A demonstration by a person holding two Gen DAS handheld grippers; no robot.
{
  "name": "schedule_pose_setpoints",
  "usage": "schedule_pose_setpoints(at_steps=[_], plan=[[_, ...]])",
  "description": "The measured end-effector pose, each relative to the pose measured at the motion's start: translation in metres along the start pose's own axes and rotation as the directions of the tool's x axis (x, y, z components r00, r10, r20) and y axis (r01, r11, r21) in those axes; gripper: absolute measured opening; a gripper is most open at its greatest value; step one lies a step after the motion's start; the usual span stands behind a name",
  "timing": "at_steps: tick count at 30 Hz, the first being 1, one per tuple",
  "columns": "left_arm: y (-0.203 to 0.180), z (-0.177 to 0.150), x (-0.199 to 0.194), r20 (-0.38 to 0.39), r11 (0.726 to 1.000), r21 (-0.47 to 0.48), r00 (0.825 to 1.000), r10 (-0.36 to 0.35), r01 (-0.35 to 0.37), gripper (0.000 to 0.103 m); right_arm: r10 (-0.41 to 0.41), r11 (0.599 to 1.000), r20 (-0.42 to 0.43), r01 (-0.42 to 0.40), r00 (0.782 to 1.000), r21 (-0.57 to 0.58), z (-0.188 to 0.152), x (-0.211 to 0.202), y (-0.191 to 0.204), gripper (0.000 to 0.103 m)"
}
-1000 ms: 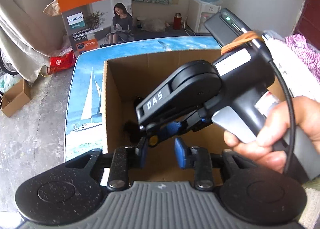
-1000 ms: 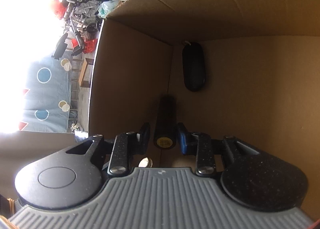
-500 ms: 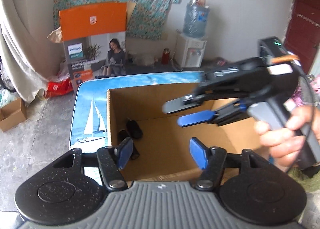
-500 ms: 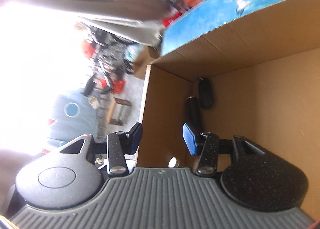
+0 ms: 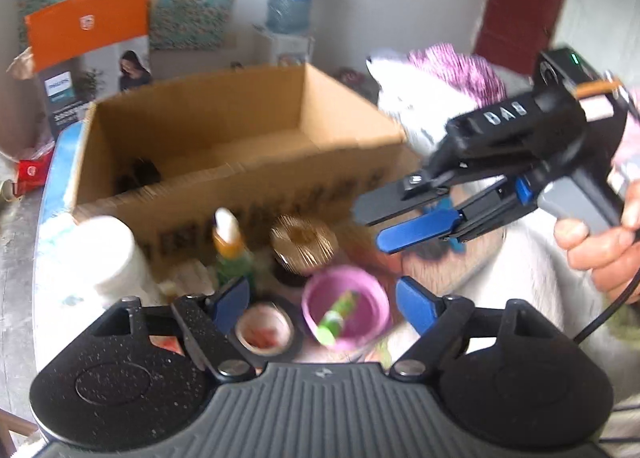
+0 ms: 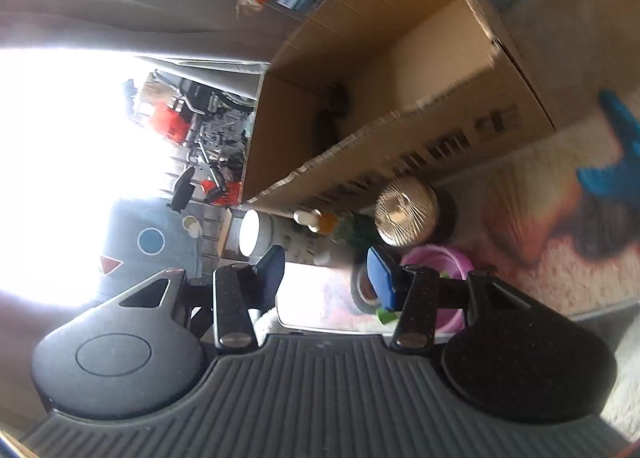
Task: Organize rigid objects
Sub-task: 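Grasp the green tube from the pink bowl with the right gripper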
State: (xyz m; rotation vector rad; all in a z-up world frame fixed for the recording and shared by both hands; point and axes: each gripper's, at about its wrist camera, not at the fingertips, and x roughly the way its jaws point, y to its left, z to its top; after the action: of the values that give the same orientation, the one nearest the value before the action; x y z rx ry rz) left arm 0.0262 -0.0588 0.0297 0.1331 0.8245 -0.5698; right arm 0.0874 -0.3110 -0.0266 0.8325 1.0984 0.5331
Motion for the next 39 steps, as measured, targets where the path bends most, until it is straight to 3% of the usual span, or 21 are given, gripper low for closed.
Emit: schedule_pose_setpoints(at_steps=[4,7,9,14,30,39], plan=[[-0.012,-0.011,0.025,-0.045,1.000,0.007,0.999,0.004,-0.004,0.062,-0.051,0.994,-0.043,0.055,0.998,0.097,-0.012,0.020,-0.028,0.046],[-0.012,-0.016,0.034,-0.057,1.000,-0.017,0.998,0.000,-0.001,0.050,-0.081,0.988,-0.058,0.087,0.995,0.128,-0.013,0.034,-0.035,0.046],[-0.011,-0.019,0.035,-0.064,1.000,-0.019,0.998,-0.002,0.001,0.036,-0.086,0.985,-0.069,0.095,0.994,0.145,-0.015,0.039,-0.036,0.045],[-0.013,-0.021,0.040,-0.083,1.000,-0.006,0.996,-0.010,0.010,0.017,-0.125,0.976,-0.078,0.136,0.989,0.171,-0.016,0.053,-0.042,0.040],[-0.007,-0.007,0.075,-0.164,0.997,-0.060,0.985,-0.053,0.044,0.017,-0.155,0.978,-0.063,0.162,0.986,0.129,-0.009,0.058,-0.046,0.021],[-0.006,-0.005,0.046,-0.103,0.998,-0.051,0.993,-0.049,0.043,0.017,-0.119,0.989,-0.007,0.119,0.993,0.088,-0.019,0.046,-0.031,0.020]])
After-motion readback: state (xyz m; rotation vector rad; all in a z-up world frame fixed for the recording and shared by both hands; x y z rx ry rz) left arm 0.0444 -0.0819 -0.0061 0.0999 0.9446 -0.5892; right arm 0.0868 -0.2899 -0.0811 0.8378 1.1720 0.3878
